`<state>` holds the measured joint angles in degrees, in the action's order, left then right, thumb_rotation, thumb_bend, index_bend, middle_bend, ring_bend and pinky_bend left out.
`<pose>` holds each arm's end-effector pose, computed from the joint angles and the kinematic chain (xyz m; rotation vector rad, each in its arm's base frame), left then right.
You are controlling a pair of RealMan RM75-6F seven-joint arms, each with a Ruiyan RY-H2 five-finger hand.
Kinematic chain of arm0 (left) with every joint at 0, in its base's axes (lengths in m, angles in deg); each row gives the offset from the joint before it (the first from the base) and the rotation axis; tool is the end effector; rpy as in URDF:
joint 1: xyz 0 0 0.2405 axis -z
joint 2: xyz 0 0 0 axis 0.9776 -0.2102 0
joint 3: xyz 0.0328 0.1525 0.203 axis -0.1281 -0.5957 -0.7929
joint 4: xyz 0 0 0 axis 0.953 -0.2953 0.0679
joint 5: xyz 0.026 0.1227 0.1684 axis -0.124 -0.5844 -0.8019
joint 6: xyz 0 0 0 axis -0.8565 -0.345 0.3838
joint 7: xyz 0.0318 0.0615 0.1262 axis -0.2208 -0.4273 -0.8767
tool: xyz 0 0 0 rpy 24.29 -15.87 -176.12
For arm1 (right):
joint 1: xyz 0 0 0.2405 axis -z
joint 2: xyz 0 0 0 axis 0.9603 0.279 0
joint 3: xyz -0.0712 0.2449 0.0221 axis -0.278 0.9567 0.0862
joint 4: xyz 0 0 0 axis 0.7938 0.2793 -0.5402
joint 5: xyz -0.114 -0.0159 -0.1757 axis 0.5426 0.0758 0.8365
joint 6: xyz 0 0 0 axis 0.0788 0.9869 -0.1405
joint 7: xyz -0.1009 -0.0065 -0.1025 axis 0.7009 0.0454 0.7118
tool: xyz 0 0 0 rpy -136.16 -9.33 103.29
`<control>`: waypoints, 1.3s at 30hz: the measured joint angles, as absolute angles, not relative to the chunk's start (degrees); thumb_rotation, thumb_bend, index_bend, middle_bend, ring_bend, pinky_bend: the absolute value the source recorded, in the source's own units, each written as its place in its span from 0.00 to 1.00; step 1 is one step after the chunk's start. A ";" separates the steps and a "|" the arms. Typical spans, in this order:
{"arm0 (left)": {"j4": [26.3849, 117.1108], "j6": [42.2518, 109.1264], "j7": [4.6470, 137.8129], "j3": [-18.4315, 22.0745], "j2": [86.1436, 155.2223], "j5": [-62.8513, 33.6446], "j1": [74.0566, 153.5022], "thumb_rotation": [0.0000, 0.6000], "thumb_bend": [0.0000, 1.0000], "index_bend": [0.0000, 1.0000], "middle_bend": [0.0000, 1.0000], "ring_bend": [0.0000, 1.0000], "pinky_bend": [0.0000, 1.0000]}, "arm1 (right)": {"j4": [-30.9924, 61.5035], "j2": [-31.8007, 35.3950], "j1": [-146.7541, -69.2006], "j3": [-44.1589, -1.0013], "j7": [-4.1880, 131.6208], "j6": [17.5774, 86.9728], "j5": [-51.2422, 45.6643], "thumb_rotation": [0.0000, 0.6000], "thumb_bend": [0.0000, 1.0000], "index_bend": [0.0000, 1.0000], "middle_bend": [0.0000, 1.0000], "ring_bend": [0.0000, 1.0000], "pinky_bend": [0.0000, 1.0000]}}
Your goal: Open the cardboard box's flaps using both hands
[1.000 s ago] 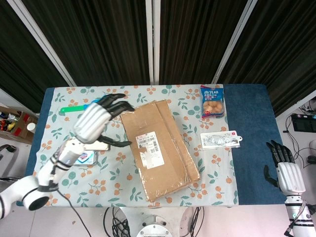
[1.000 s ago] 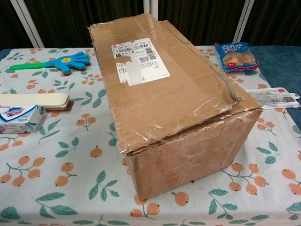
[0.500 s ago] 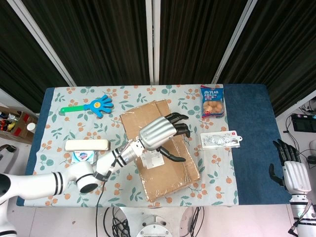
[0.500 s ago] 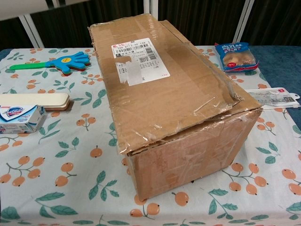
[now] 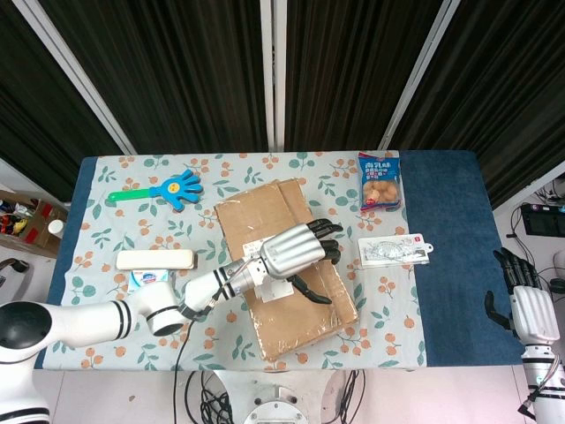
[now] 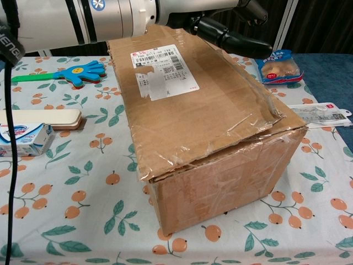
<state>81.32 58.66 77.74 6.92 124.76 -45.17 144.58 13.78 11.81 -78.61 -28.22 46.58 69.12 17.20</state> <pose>0.0374 0.3511 -0.0176 -2.4164 -0.4962 -1.3834 -0.3621 -0.1895 0.1352 1.2398 -1.1039 1.0004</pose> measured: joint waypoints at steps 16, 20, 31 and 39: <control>81.06 57.98 78.09 4.35 123.63 -44.63 145.75 0.16 0.00 0.45 0.40 0.11 0.16 | 13.97 11.47 -78.61 -28.06 47.06 69.06 17.06 1.00 0.51 0.00 0.00 0.00 0.00; 80.70 58.32 77.48 3.94 123.75 -44.99 145.92 0.16 0.00 0.46 0.41 0.11 0.16 | 14.09 11.39 -78.61 -28.14 47.11 68.88 17.04 1.00 0.51 0.00 0.00 0.00 0.00; 81.60 58.53 76.38 2.68 121.56 -46.19 146.57 0.15 0.00 0.58 0.49 0.12 0.15 | 13.10 11.69 -78.87 -27.68 47.57 68.55 16.59 1.00 0.51 0.00 0.00 0.00 0.00; 86.31 59.19 77.05 3.02 117.92 -45.36 146.01 0.14 0.00 0.61 0.51 0.12 0.15 | 12.99 11.66 -78.72 -27.66 47.67 69.04 16.82 1.00 0.51 0.00 0.00 0.00 0.00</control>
